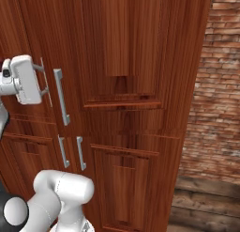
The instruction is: Open the cabinet, retrieve the rolling pin, and place it next to the meat on the cutting board to prepare for tenderizing.
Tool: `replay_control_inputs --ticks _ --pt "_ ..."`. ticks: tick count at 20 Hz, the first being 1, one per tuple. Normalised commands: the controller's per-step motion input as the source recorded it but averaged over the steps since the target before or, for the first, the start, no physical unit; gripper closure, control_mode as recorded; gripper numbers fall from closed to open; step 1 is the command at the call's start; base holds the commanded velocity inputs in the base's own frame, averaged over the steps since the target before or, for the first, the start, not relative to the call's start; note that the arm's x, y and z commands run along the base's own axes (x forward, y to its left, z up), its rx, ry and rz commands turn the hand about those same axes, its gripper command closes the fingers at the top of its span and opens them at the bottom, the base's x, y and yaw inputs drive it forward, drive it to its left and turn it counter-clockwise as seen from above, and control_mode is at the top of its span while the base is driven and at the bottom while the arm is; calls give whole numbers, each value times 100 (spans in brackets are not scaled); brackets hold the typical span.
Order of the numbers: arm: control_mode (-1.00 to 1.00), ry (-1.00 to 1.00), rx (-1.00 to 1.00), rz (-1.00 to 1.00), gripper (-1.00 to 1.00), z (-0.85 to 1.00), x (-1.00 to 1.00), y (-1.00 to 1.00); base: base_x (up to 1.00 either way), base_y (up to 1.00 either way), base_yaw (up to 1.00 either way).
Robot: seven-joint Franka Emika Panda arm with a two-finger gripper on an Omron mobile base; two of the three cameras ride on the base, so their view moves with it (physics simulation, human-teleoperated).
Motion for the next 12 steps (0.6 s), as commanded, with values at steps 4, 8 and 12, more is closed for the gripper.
replay_control_inputs --ticks 4,8,12 --pt "-100 -3 0 0 -100 -18 0 -27 0 0 0" --pt "-100 -2 0 0 -100 -17 0 -35 0 0 0" --pt "-100 0 0 0 -100 -12 0 -38 0 0 0"
